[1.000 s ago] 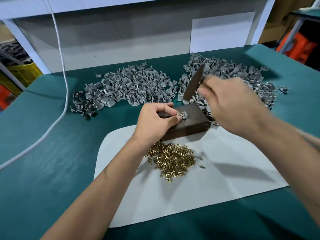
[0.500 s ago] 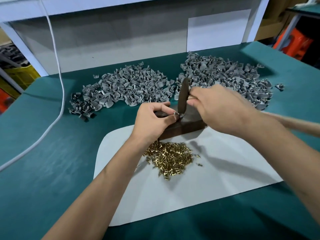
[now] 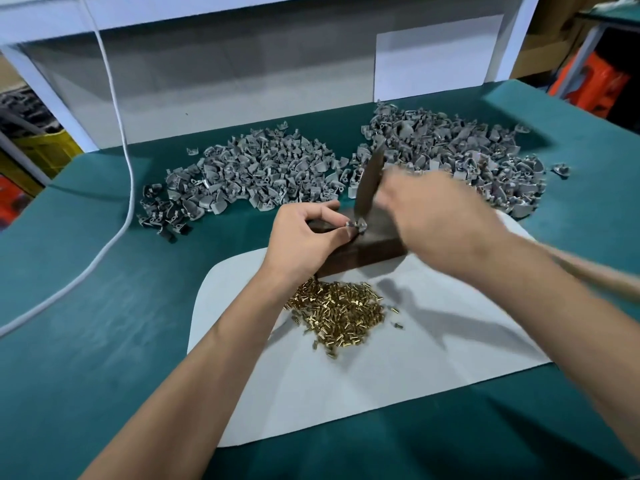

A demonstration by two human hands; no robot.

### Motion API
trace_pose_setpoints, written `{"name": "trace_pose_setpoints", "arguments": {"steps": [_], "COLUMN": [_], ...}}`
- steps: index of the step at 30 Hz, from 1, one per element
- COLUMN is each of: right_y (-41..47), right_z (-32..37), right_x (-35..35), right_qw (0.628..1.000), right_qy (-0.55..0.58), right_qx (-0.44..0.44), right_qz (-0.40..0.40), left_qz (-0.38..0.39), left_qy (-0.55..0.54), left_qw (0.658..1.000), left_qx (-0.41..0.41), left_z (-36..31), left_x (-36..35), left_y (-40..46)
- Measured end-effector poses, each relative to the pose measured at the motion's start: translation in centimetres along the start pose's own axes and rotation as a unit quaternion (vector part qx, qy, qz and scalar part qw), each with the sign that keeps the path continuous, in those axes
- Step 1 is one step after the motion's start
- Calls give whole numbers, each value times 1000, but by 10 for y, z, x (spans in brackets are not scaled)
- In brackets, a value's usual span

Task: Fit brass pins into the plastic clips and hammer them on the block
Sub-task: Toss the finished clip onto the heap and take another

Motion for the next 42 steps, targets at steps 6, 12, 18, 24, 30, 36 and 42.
{"name": "trace_pose_setpoints", "arguments": {"steps": [6, 12, 18, 24, 30, 36, 42], "right_y": [-3, -25, -31, -11, 2, -4, -7], "right_z": [-24, -50, -59, -40, -16, -31, -48], "right_x": [5, 21, 14, 10, -23, -36, -33], "right_qw": [998, 956, 967, 985, 984, 984, 974], "right_qy": [-27, 228, 123, 158, 151, 139, 61], "right_qx": [17, 51, 45, 44, 99, 4, -131], "right_qz": [46, 177, 217, 48, -2, -107, -173], "left_qz": [0, -18, -20, -20, -18, -115, -111], "left_qy": [13, 13, -4, 9, 11, 94, 218], "left_qw": [1000, 999, 999, 999, 997, 986, 968], "left_qx": [-23, -32, -31, -49, -79, -82, -60], "left_z": [0, 5, 6, 2, 1, 15, 31], "left_x": [2, 2, 4, 4, 3, 14, 33], "left_y": [-1, 3, 5, 3, 2, 17, 30]}}
Point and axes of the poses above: each hand's wrist, its own y-axis towards the middle knuckle, its own x-axis out of the back of the hand, z = x × y, the point moved 1 cm from there along y, towards the middle knuckle, and after that the axes turned 7 degrees about x, right-handed, at the moved point
